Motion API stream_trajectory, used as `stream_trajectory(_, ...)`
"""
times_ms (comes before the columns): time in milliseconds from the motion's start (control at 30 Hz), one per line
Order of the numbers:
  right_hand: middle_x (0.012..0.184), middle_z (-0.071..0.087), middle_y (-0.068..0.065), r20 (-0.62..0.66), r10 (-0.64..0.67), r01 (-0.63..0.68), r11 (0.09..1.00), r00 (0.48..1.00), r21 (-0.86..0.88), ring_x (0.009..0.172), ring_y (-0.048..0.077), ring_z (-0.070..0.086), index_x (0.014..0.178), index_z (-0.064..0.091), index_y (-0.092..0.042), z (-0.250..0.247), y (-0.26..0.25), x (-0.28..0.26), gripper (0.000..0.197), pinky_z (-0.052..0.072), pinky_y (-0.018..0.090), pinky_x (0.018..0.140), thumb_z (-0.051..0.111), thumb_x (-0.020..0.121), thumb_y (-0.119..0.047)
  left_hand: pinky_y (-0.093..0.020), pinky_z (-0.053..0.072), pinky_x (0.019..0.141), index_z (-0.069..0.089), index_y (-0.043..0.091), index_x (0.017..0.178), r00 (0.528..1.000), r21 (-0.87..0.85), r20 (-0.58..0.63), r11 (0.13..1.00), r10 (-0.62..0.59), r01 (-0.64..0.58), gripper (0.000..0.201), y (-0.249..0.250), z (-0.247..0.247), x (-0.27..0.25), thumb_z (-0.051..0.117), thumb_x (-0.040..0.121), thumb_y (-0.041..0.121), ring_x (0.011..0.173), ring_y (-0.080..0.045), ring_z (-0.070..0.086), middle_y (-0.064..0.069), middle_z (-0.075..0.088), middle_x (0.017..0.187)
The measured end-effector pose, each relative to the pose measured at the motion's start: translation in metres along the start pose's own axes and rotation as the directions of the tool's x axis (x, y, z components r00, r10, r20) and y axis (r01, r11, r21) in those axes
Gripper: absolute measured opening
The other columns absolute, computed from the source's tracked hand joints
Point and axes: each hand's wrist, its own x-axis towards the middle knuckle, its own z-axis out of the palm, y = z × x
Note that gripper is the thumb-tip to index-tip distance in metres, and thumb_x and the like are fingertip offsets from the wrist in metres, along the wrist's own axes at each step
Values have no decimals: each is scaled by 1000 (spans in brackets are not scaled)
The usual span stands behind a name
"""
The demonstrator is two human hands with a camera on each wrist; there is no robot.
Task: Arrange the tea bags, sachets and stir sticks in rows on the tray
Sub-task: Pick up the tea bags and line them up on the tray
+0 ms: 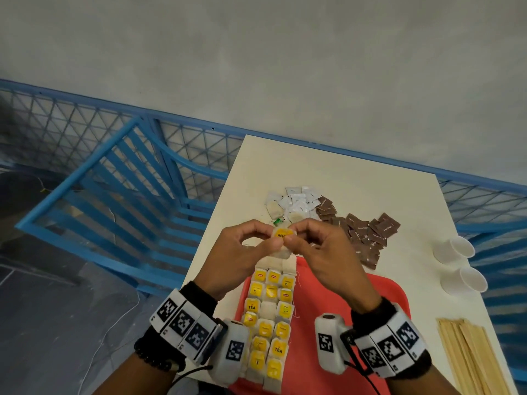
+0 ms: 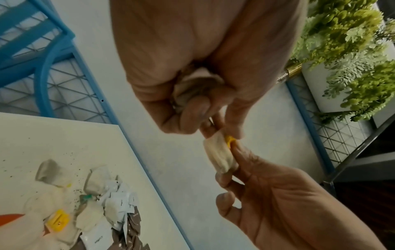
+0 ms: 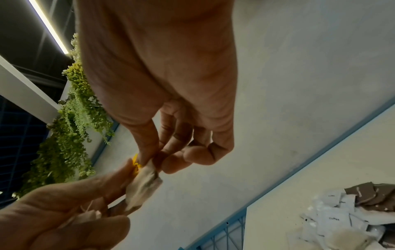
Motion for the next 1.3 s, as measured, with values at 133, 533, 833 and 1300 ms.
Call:
stream_trajectory(133, 79, 74, 6, -1, 43, -43, 995, 999, 92, 81, 22, 72, 108, 66, -15, 10, 1, 0, 21, 55, 38, 79, 72, 88, -12, -10, 36, 41, 65, -4, 91, 997, -82, -65, 996, -48, 43, 11, -6, -4, 4, 68, 90, 7, 40, 1, 47, -17, 65, 93)
stream_trajectory(533, 69, 65, 3, -54, 504, -506, 862, 862, -31, 57, 12, 55, 79, 69, -7, 51, 100, 26, 9, 47, 21, 52, 73, 86, -7, -26, 26, 47, 72, 25, 87, 956, -42, -196, 976, -216, 212, 9, -62, -38, -20, 67, 94, 22, 65, -22, 43, -7, 73, 85)
stream_trajectory(833, 65, 68, 4, -185, 643, -660, 750, 743, -44, 60, 19, 63, 67, 65, -14, 99, 170, 31, 18, 55, 37, 62, 80, 77, -9, -22, 37, 44, 71, 22, 93, 907, 120, -263, 922, -328, 368, 8, -95, -69, -55, 65, 95, 26, 53, 0, 51, 3, 75, 84)
stream_trajectory(1300, 81, 58, 0, -130, 484, -478, 717, 865, -508, 77, 23, 57, 80, 44, -20, 96, 160, 30, 32, 42, 35, 64, 73, 80, -35, -25, 40, 47, 68, 5, 106, 804, -629, -85, 657, -589, 415, 60, -80, -54, -39, 45, 92, 59, 50, -15, 47, -11, 67, 84)
